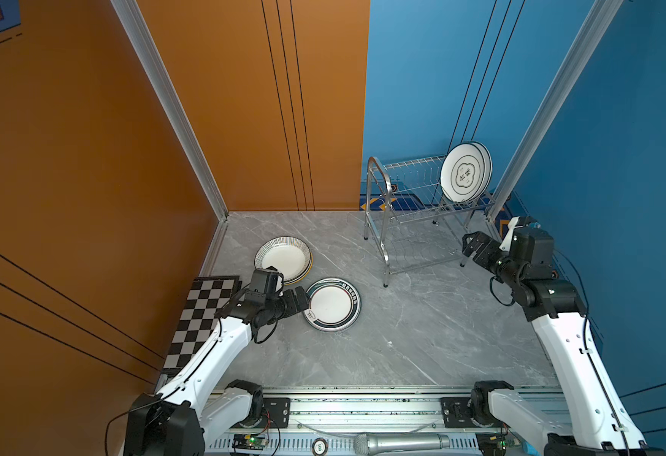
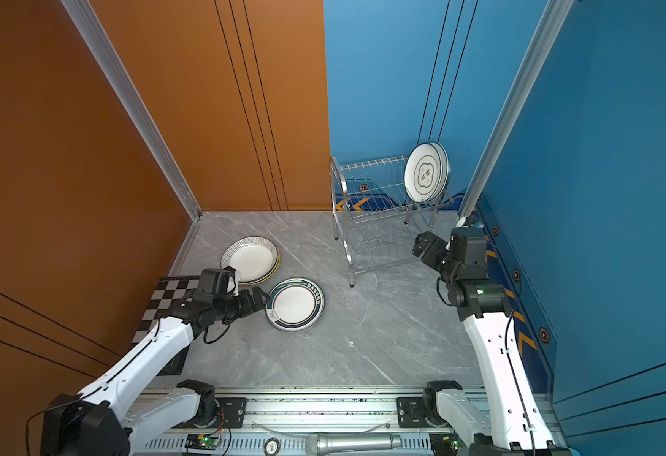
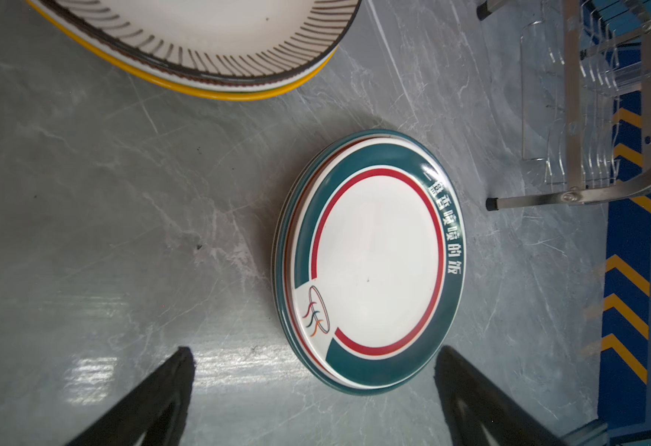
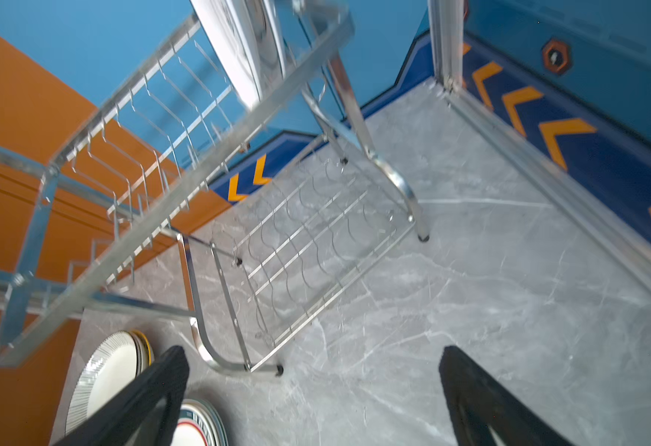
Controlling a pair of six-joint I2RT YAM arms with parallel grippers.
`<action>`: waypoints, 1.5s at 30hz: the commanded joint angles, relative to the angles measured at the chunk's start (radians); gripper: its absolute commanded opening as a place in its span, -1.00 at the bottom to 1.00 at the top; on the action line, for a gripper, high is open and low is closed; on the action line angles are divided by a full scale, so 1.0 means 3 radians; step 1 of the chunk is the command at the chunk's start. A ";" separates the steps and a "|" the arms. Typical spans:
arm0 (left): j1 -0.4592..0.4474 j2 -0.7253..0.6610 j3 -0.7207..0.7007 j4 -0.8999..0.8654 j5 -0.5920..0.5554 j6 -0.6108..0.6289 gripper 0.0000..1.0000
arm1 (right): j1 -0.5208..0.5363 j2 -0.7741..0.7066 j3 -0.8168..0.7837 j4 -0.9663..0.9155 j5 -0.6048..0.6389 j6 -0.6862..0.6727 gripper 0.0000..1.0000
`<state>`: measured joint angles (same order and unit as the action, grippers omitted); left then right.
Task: Unload the plates from the dish rack
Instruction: Place the plate among the plates, then pick up the plate from the dish rack.
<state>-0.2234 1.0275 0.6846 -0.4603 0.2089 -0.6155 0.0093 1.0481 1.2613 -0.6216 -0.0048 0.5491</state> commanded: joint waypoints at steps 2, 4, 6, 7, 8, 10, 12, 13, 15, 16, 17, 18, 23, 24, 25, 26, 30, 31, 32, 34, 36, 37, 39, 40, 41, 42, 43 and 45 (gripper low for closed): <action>-0.0032 -0.0237 0.0092 0.0004 -0.0275 -0.0254 0.96 | -0.0046 0.0378 0.0590 -0.0127 -0.0058 -0.0110 0.99; -0.0050 -0.0313 0.0041 0.0016 -0.0448 -0.0473 0.96 | -0.0052 0.0601 0.0907 -0.0134 -0.0149 -0.0107 0.99; -0.0051 -0.0319 0.0034 0.0041 -0.0407 -0.0483 0.96 | -0.0078 0.0821 0.1207 -0.0162 -0.0285 -0.0089 0.99; -0.0059 -0.0304 0.0045 0.0045 -0.0375 -0.0489 0.96 | -0.0095 0.0939 0.1343 -0.0162 -0.0412 -0.0083 0.99; -0.0056 -0.0281 0.0049 0.0044 -0.0357 -0.0495 0.96 | -0.0103 0.1039 0.1466 -0.0152 -0.0518 -0.0082 0.99; -0.0061 -0.0238 0.0071 0.0043 -0.0284 -0.0478 0.96 | -0.0113 0.1284 0.1729 -0.0153 -0.0711 -0.0082 0.99; -0.0058 -0.0207 0.0091 0.0075 -0.0249 -0.0385 0.96 | -0.0113 0.1467 0.1962 -0.0157 -0.0804 -0.0077 0.99; -0.0056 -0.0204 0.0086 0.0111 -0.0230 -0.0321 0.96 | -0.0113 0.1528 0.2031 -0.0157 -0.0823 -0.0082 0.99; -0.0054 -0.0235 0.0008 0.0311 -0.0080 -0.0201 0.96 | -0.0117 0.1653 0.2156 -0.0156 -0.0824 -0.0091 0.99; -0.0048 -0.0256 -0.0034 0.0414 0.0016 -0.0177 0.96 | -0.0122 0.1691 0.2185 -0.0154 -0.0827 -0.0097 1.00; -0.0037 -0.0281 -0.0076 0.0523 0.0130 -0.0148 0.96 | -0.0123 0.1724 0.2210 -0.0157 -0.0827 -0.0103 1.00; -0.0035 -0.0306 -0.0114 0.0606 0.0192 -0.0130 0.96 | -0.0128 0.1746 0.2218 -0.0160 -0.0828 -0.0110 0.99; -0.0030 -0.0360 -0.0150 0.0610 0.0160 -0.0014 0.96 | -0.0147 0.1768 0.2198 -0.0156 -0.0759 -0.0207 1.00; -0.0029 -0.0362 -0.0135 0.0568 0.0124 0.0002 0.96 | -0.0154 0.1773 0.2197 -0.0153 -0.0753 -0.0230 0.99; -0.0031 -0.0361 -0.0121 0.0527 0.0096 0.0006 0.96 | -0.0156 0.1778 0.2205 -0.0152 -0.0750 -0.0263 0.99; -0.0025 -0.0362 -0.0114 0.0507 0.0084 0.0004 0.96 | -0.0157 0.1787 0.2213 -0.0152 -0.0722 -0.0297 0.99; -0.0006 -0.0308 -0.0093 0.0517 0.0214 0.0001 0.96 | -0.0159 0.1823 0.2219 -0.0118 -0.0714 -0.0415 1.00; -0.0007 -0.0288 -0.0086 0.0514 0.0229 -0.0005 0.96 | -0.0159 0.1824 0.2202 -0.0086 -0.0741 -0.0447 0.99; -0.0006 -0.0257 -0.0074 0.0517 0.0247 -0.0005 0.96 | -0.0154 0.1823 0.2167 -0.0018 -0.0751 -0.0470 0.99; -0.0008 -0.0212 -0.0057 0.0512 0.0266 -0.0012 0.96 | -0.0154 0.1819 0.2108 0.0077 -0.0747 -0.0506 0.99; -0.0008 -0.0179 -0.0048 0.0510 0.0293 -0.0009 0.96 | -0.0154 0.1828 0.2080 0.0140 -0.0748 -0.0542 0.99; -0.0017 -0.0173 -0.0043 0.0509 0.0295 -0.0009 0.96 | -0.0154 0.1838 0.2080 0.0144 -0.0738 -0.0554 0.99; -0.0017 -0.0165 -0.0042 0.0509 0.0290 -0.0009 0.96 | -0.0149 0.1849 0.2071 0.0164 -0.0698 -0.0599 0.99; -0.0018 -0.0164 -0.0039 0.0511 0.0283 -0.0009 0.96 | -0.0147 0.1857 0.2073 0.0173 -0.0687 -0.0612 0.99; -0.0017 -0.0163 -0.0042 0.0512 0.0283 -0.0010 0.96 | -0.0149 0.1869 0.2070 0.0186 -0.0695 -0.0637 1.00; -0.0017 -0.0167 -0.0044 0.0510 0.0294 -0.0009 0.96 | -0.0147 0.1880 0.2065 0.0202 -0.0696 -0.0654 0.99; -0.0017 -0.0167 -0.0045 0.0511 0.0299 -0.0009 0.96 | -0.0149 0.1888 0.2060 0.0219 -0.0695 -0.0659 1.00; -0.0015 -0.0168 -0.0040 0.0510 0.0309 -0.0007 0.96 | -0.0147 0.1905 0.2057 0.0250 -0.0690 -0.0681 0.99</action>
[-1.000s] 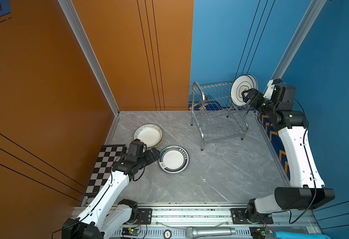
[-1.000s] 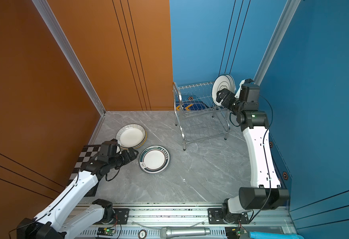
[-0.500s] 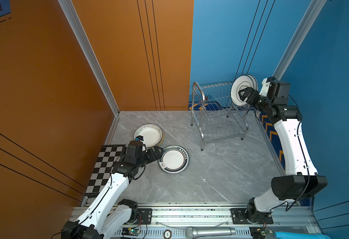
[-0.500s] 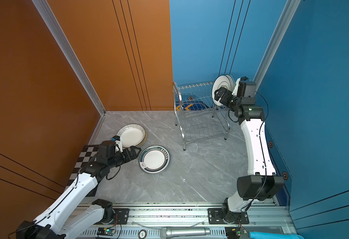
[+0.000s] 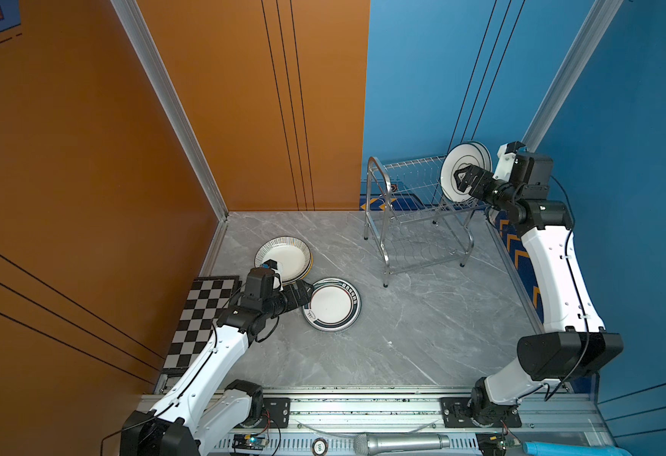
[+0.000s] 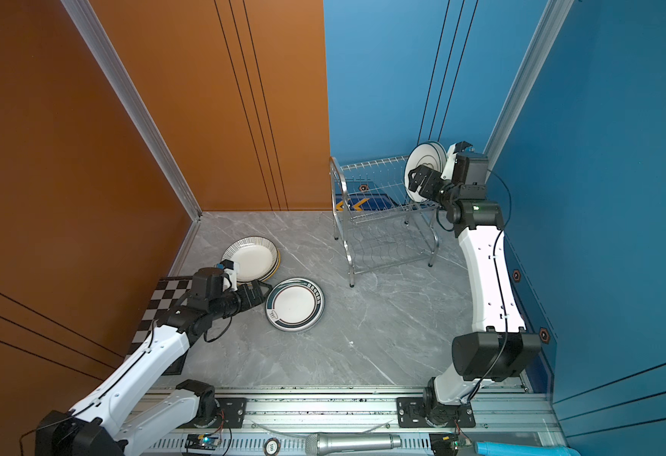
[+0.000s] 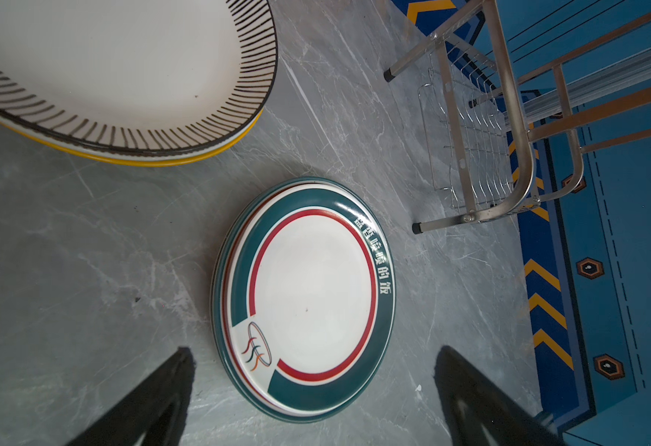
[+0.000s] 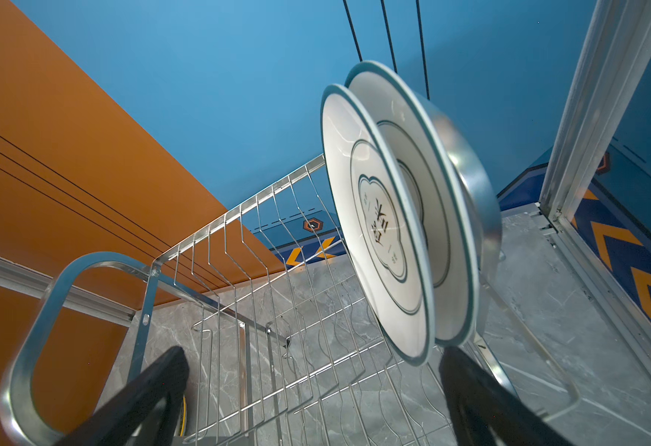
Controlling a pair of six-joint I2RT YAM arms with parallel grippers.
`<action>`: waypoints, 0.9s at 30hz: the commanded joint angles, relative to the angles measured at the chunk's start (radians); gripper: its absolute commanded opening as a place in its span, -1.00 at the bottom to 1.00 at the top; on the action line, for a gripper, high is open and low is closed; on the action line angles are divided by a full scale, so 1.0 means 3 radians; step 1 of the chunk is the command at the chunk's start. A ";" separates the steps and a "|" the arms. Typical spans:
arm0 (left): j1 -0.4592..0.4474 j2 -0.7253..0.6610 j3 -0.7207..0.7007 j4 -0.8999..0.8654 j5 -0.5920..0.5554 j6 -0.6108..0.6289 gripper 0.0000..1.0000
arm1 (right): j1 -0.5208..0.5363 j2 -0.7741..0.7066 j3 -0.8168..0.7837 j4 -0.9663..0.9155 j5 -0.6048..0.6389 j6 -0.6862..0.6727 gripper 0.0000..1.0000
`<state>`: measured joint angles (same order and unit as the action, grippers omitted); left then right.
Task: Unload the plates from the dish rack
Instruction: Pick up the plate from the dish rack.
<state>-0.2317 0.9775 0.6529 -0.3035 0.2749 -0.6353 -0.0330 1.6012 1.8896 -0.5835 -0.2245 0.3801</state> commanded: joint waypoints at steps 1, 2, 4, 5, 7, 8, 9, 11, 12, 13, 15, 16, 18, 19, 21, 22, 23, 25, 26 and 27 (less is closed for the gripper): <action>0.0011 -0.0005 0.0061 -0.0011 0.0090 0.0062 0.96 | -0.0007 0.0071 -0.0034 0.0130 0.0046 -0.0124 0.99; 0.0010 -0.0006 0.0066 -0.0012 0.0087 0.0062 0.96 | -0.0003 0.0077 -0.0034 0.0144 0.0061 -0.0132 0.99; 0.0011 -0.0011 0.0064 -0.0011 0.0105 0.0065 0.96 | -0.0002 0.0100 -0.0030 0.0159 0.0101 -0.0150 1.00; 0.0010 -0.0011 0.0064 -0.0011 0.0105 0.0066 0.96 | -0.0001 0.0112 -0.0034 0.0168 0.0113 -0.0156 0.99; 0.0013 -0.0017 0.0064 -0.0014 0.0110 0.0072 0.96 | 0.0005 0.0136 -0.0030 0.0171 0.0138 -0.0177 1.00; 0.0011 -0.0021 0.0063 -0.0014 0.0116 0.0072 0.96 | 0.0013 0.0146 -0.0032 0.0176 0.0184 -0.0194 1.00; 0.0011 -0.0024 0.0072 -0.0025 0.0108 0.0072 0.96 | 0.0018 0.0155 -0.0030 0.0178 0.0208 -0.0216 1.00; 0.0011 -0.0027 0.0073 -0.0034 0.0109 0.0077 0.96 | 0.0031 0.0182 -0.0030 0.0190 0.0237 -0.0249 1.00; 0.0008 -0.0032 0.0073 -0.0036 0.0106 0.0077 0.95 | 0.0033 0.0189 -0.0029 0.0198 0.0258 -0.0255 1.00; 0.0012 -0.0031 0.0068 -0.0042 0.0102 0.0077 0.96 | 0.0038 0.0200 -0.0035 0.0214 0.0282 -0.0260 0.97; 0.0014 -0.0032 0.0070 -0.0041 0.0103 0.0076 0.95 | 0.0043 0.0219 -0.0040 0.0254 0.0291 -0.0266 0.92; 0.0011 -0.0031 0.0073 -0.0044 0.0104 0.0078 0.96 | 0.0048 0.0225 -0.0038 0.0273 0.0293 -0.0270 0.87; 0.0010 -0.0022 0.0080 -0.0082 0.0076 0.0081 0.96 | 0.0053 0.0246 -0.0040 0.0308 0.0293 -0.0270 0.80; 0.0011 -0.0012 0.0078 -0.0080 0.0077 0.0087 0.96 | 0.0054 0.0255 -0.0040 0.0320 0.0296 -0.0270 0.74; 0.0009 -0.0011 0.0074 -0.0083 0.0085 0.0083 0.96 | 0.0061 0.0271 -0.0040 0.0343 0.0318 -0.0274 0.62; 0.0007 -0.0016 0.0065 -0.0084 0.0079 0.0082 0.96 | 0.0064 0.0277 -0.0040 0.0349 0.0341 -0.0283 0.60; 0.0009 -0.0021 0.0061 -0.0086 0.0079 0.0083 0.96 | 0.0073 0.0282 -0.0038 0.0359 0.0384 -0.0297 0.52; 0.0012 -0.0037 0.0053 -0.0082 0.0090 0.0085 0.96 | 0.0096 0.0296 -0.0042 0.0373 0.0457 -0.0359 0.44; 0.0011 -0.0045 0.0052 -0.0083 0.0089 0.0087 0.96 | 0.0109 0.0301 -0.0038 0.0375 0.0500 -0.0393 0.35; 0.0012 -0.0047 0.0052 -0.0083 0.0091 0.0084 0.96 | 0.0125 0.0311 -0.0042 0.0383 0.0567 -0.0437 0.28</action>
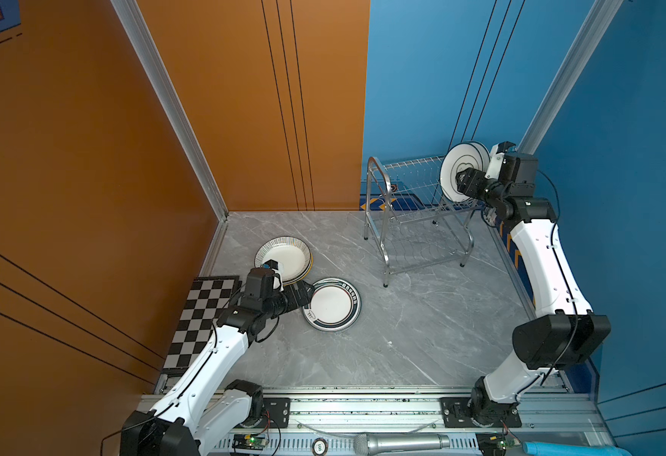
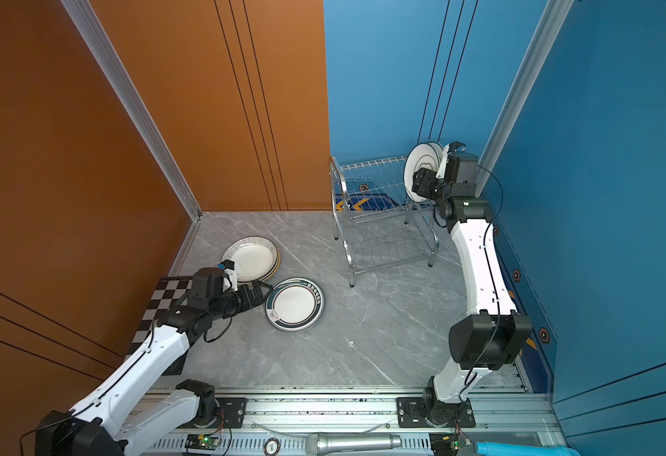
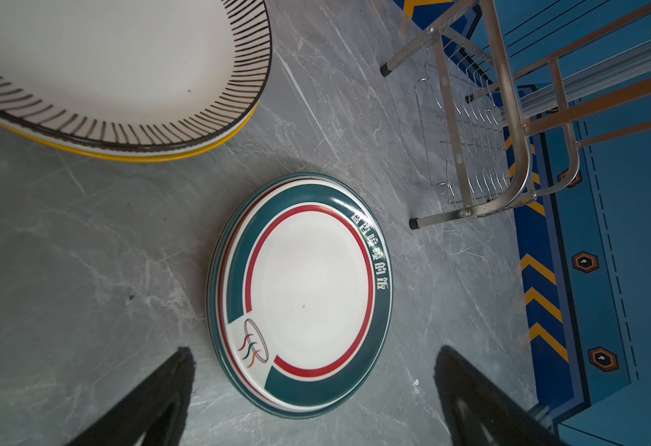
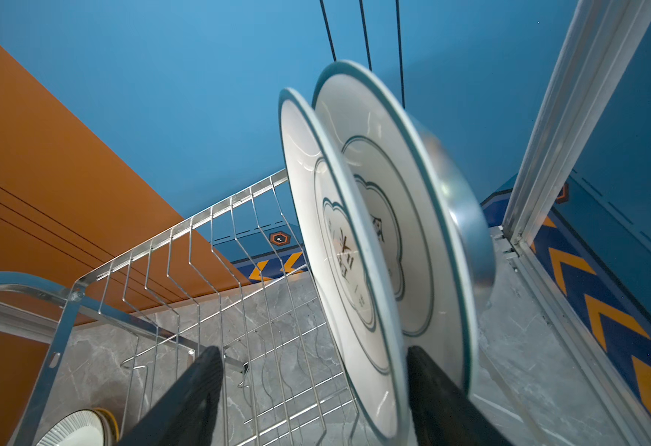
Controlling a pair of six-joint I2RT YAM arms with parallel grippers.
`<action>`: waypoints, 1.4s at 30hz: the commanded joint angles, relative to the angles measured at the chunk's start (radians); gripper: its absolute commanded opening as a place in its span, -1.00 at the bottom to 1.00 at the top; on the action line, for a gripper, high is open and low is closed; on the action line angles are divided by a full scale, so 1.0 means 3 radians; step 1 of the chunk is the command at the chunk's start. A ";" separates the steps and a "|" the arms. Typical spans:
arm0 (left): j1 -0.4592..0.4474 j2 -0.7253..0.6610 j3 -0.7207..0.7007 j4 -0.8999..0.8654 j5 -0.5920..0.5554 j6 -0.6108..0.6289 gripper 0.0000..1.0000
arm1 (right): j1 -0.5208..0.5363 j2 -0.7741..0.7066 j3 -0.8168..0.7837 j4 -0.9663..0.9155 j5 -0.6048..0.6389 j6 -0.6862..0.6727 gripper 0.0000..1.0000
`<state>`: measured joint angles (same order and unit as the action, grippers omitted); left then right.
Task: Unload the plates from the dish rack
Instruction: Pick up the plate from the dish rack.
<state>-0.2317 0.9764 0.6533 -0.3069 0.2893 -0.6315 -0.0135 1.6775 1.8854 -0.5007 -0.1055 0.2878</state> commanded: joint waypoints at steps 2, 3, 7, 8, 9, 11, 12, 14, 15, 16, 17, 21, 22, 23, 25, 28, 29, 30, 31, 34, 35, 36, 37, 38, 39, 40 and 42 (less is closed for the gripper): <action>0.0011 -0.0054 0.0050 -0.0076 0.0042 0.0070 0.96 | 0.0083 0.0073 -0.0034 0.0119 0.0240 -0.0206 0.24; 0.0011 -0.0057 0.0048 -0.0079 0.0045 0.0072 0.96 | 0.0093 0.0081 -0.0038 0.0132 0.0267 -0.0239 0.23; 0.0009 -0.0049 0.0057 -0.0098 0.0041 0.0075 0.96 | 0.0095 0.0112 -0.0075 0.0192 0.0338 -0.0304 0.13; 0.0011 -0.0046 0.0057 -0.0100 0.0047 0.0074 0.96 | 0.0096 0.0112 -0.0103 0.0232 0.0354 -0.0322 0.11; 0.0011 -0.0048 0.0054 -0.0097 0.0048 0.0077 0.96 | 0.0096 0.0104 -0.0137 0.0276 0.0357 -0.0338 0.10; 0.0012 -0.0055 0.0053 -0.0097 0.0040 0.0078 0.96 | 0.0096 0.0099 -0.0203 0.0354 0.0367 -0.0361 0.05; 0.0011 -0.0059 0.0051 -0.0098 0.0042 0.0084 0.96 | 0.0099 0.0104 -0.0221 0.0378 0.0372 -0.0374 0.02; 0.0018 -0.0062 0.0042 -0.0097 0.0028 0.0085 0.96 | 0.0096 0.0119 -0.0231 0.0400 0.0372 -0.0405 -0.06; 0.0016 -0.0059 0.0043 -0.0093 0.0019 0.0082 0.96 | 0.0096 0.0132 -0.0231 0.0405 0.0367 -0.0420 -0.09; 0.0020 -0.0054 0.0040 -0.0092 0.0022 0.0087 0.96 | 0.0096 0.0140 -0.0235 0.0409 0.0362 -0.0431 -0.11; 0.0017 -0.0044 0.0048 -0.0096 0.0022 0.0093 0.96 | 0.0096 0.0141 -0.0243 0.0420 0.0365 -0.0442 -0.15; 0.0027 -0.0021 0.0062 -0.0102 0.0016 0.0105 0.96 | 0.0091 0.0143 -0.0276 0.0485 0.0350 -0.0464 -0.28; 0.0027 -0.0014 0.0062 -0.0097 0.0011 0.0101 0.96 | 0.0092 0.0142 -0.0276 0.0498 0.0351 -0.0465 -0.28; 0.0026 -0.0008 0.0060 -0.0090 0.0013 0.0094 0.96 | 0.0092 0.0144 -0.0275 0.0495 0.0357 -0.0470 -0.32; 0.0026 0.0005 0.0072 -0.0086 0.0021 0.0091 0.96 | 0.0092 0.0144 -0.0386 0.0502 0.0359 -0.0495 -0.35; 0.0031 0.0027 0.0082 -0.0084 0.0025 0.0101 0.96 | 0.0086 0.0131 -0.0448 0.0525 0.0369 -0.0508 -0.41; 0.0034 0.0027 0.0087 -0.0084 0.0027 0.0101 0.96 | 0.0086 0.0122 -0.0466 0.0535 0.0367 -0.0510 -0.42; 0.0032 0.0033 0.0091 -0.0084 0.0027 0.0100 0.96 | 0.0082 0.0114 -0.0488 0.0551 0.0367 -0.0510 -0.42; 0.0032 0.0038 0.0093 -0.0086 0.0026 0.0092 0.96 | 0.0081 0.0102 -0.0505 0.0563 0.0363 -0.0511 -0.45; 0.0031 0.0043 0.0092 -0.0083 0.0025 0.0093 0.96 | 0.0081 0.0074 -0.0555 0.0600 0.0351 -0.0517 -0.52; 0.0032 0.0046 0.0093 -0.0081 0.0023 0.0091 0.95 | 0.0080 0.0069 -0.0565 0.0613 0.0354 -0.0522 -0.53; 0.0041 0.0053 0.0093 -0.0082 0.0027 0.0094 0.96 | 0.0076 0.0064 -0.0567 0.0614 0.0357 -0.0524 -0.56; 0.0037 0.0054 0.0098 -0.0081 0.0030 0.0095 0.96 | 0.0076 0.0059 -0.0572 0.0612 0.0357 -0.0521 -0.58; 0.0039 0.0061 0.0093 -0.0082 0.0032 0.0091 0.96 | 0.0073 0.0057 -0.0567 0.0614 0.0355 -0.0525 -0.61; 0.0041 0.0059 0.0090 -0.0081 0.0029 0.0094 0.96 | 0.0071 0.0058 -0.0569 0.0613 0.0352 -0.0520 -0.64; 0.0040 0.0059 0.0088 -0.0083 0.0032 0.0092 0.96 | 0.0071 0.0053 -0.0573 0.0617 0.0352 -0.0520 -0.65; 0.0041 0.0064 0.0091 -0.0081 0.0032 0.0092 0.96 | 0.0071 0.0048 -0.0571 0.0617 0.0346 -0.0524 -0.70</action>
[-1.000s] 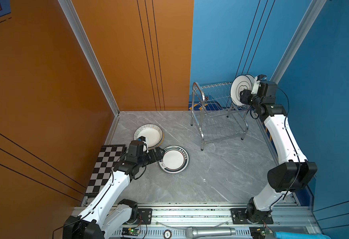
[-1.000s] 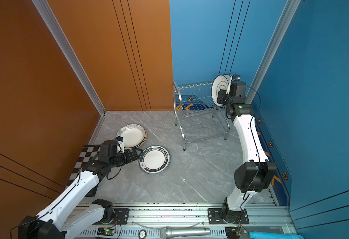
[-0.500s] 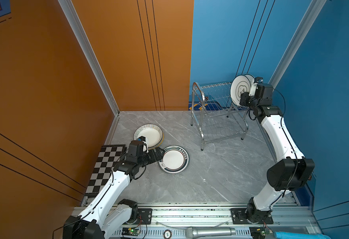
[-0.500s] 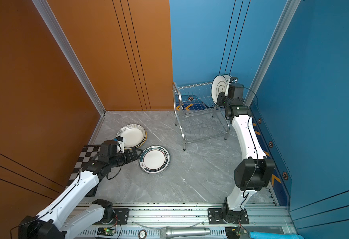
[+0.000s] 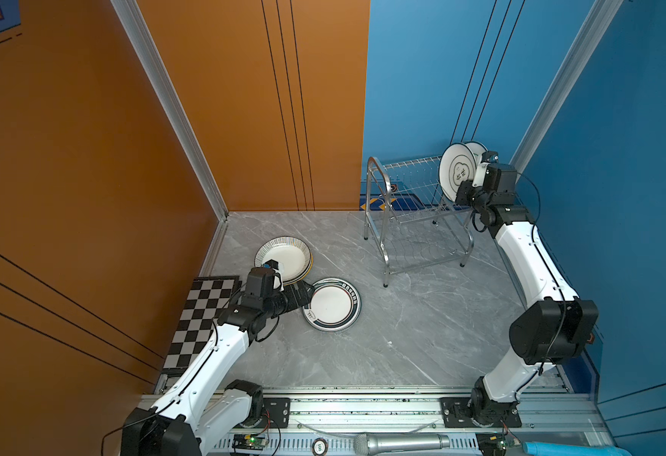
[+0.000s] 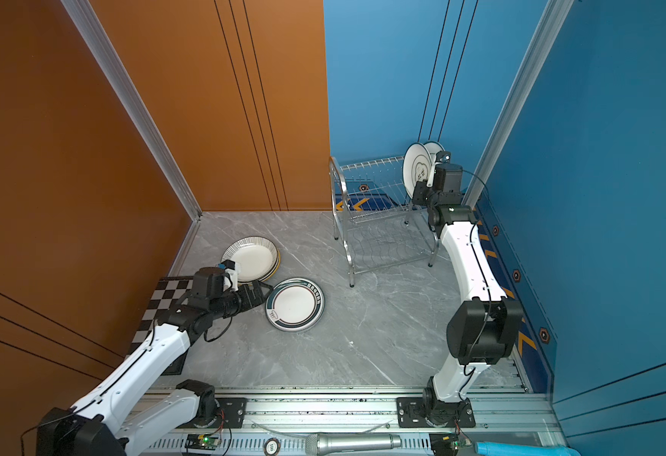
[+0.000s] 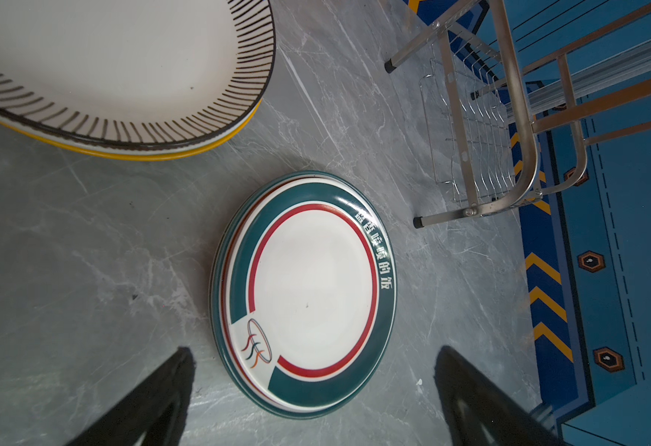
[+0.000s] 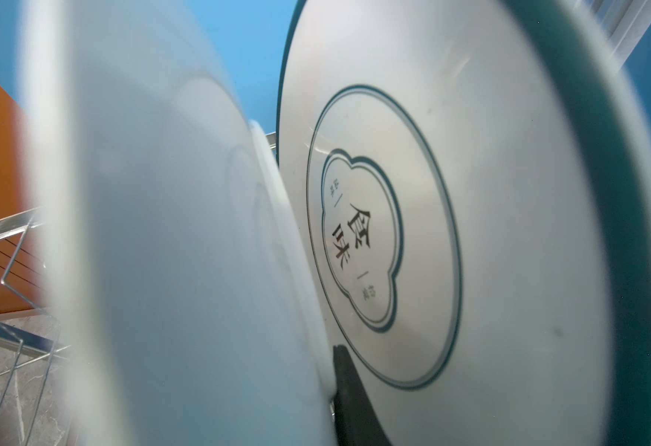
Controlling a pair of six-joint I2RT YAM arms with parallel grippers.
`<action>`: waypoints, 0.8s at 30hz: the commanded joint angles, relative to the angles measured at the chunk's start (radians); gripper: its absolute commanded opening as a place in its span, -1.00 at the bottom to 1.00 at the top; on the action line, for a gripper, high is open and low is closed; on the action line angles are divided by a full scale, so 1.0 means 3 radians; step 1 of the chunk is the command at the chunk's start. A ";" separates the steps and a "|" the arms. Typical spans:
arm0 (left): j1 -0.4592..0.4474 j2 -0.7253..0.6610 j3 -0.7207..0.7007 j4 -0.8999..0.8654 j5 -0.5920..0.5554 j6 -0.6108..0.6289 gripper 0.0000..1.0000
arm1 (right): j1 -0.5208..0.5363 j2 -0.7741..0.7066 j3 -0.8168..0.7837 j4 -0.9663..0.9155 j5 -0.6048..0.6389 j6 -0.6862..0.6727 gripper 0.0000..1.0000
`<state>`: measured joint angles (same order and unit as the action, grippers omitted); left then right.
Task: Unload the plates from the dish rack
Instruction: Pick up the plate from the dish rack.
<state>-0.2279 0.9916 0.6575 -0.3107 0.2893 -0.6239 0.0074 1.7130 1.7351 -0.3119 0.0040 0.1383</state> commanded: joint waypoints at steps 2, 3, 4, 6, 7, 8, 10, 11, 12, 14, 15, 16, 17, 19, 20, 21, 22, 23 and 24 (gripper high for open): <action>0.0028 0.0020 0.0075 -0.0069 0.0035 0.0068 0.96 | 0.0001 -0.0080 -0.0072 -0.0002 -0.0018 -0.0026 -0.73; 0.0024 0.0021 0.0074 -0.0070 0.0038 0.0063 0.96 | 0.0001 -0.0085 -0.0067 -0.0005 -0.0024 -0.0018 -0.78; 0.0025 0.0028 0.0073 -0.0065 0.0039 0.0065 0.96 | 0.0001 -0.0090 -0.0062 -0.0002 -0.0024 -0.0021 -0.86; 0.0026 0.0033 0.0063 -0.0053 0.0040 0.0065 0.96 | -0.0004 -0.0096 -0.0062 0.0001 -0.0019 -0.0016 -0.89; 0.0028 0.0036 0.0058 -0.0046 0.0042 0.0065 0.96 | -0.0008 -0.0099 -0.0062 0.0005 -0.0018 -0.0007 -0.91; 0.0031 0.0041 0.0057 -0.0036 0.0046 0.0065 0.96 | -0.0009 -0.0101 -0.0059 0.0011 -0.0030 -0.0005 -0.92; 0.0033 0.0054 0.0057 -0.0032 0.0051 0.0070 0.96 | -0.0014 -0.0106 -0.0049 0.0018 -0.0043 0.0021 -0.92; 0.0030 0.0059 0.0055 -0.0032 0.0057 0.0069 0.96 | -0.0015 -0.0111 -0.0042 0.0024 -0.0057 0.0029 -0.92; 0.0031 0.0059 0.0054 -0.0033 0.0055 0.0067 0.96 | -0.0012 -0.0117 -0.0042 0.0036 -0.0064 0.0038 -0.92; 0.0033 0.0058 0.0043 -0.0033 0.0058 0.0070 0.96 | -0.0015 -0.0135 -0.0042 0.0053 -0.0065 0.0054 -0.95; 0.0033 0.0059 0.0038 -0.0028 0.0055 0.0070 0.96 | -0.0015 -0.0141 -0.0039 0.0068 -0.0065 0.0057 -0.97; 0.0032 0.0059 0.0033 -0.0025 0.0057 0.0070 0.96 | -0.0014 -0.0154 -0.0037 0.0083 -0.0061 0.0060 -1.00; 0.0031 0.0064 0.0034 -0.0024 0.0058 0.0069 0.96 | -0.0010 -0.0166 -0.0036 0.0097 -0.0046 0.0066 -1.00; 0.0033 0.0074 0.0035 -0.0025 0.0064 0.0075 0.96 | -0.0009 -0.0210 -0.0018 0.0123 -0.0015 0.0069 -1.00; 0.0033 0.0077 0.0036 -0.0019 0.0067 0.0074 0.96 | -0.0009 -0.0225 -0.0004 0.0120 -0.0009 0.0072 -1.00; 0.0029 0.0079 0.0035 -0.0017 0.0073 0.0073 0.96 | -0.0012 -0.0245 0.0020 0.0111 -0.0016 0.0075 -1.00; 0.0030 0.0082 0.0034 -0.0013 0.0081 0.0075 0.96 | -0.0009 -0.0269 0.0029 0.0117 -0.0024 0.0075 -1.00; 0.0032 0.0085 0.0033 -0.0010 0.0083 0.0070 0.96 | -0.0006 -0.0298 0.0030 0.0142 -0.0038 0.0074 -1.00; 0.0029 0.0083 0.0033 -0.0009 0.0081 0.0069 0.96 | -0.0004 -0.0328 0.0029 0.0163 -0.0052 0.0076 -1.00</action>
<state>-0.2272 1.0103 0.6575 -0.3099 0.2928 -0.6239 0.0006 1.6970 1.7321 -0.3122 0.0055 0.1345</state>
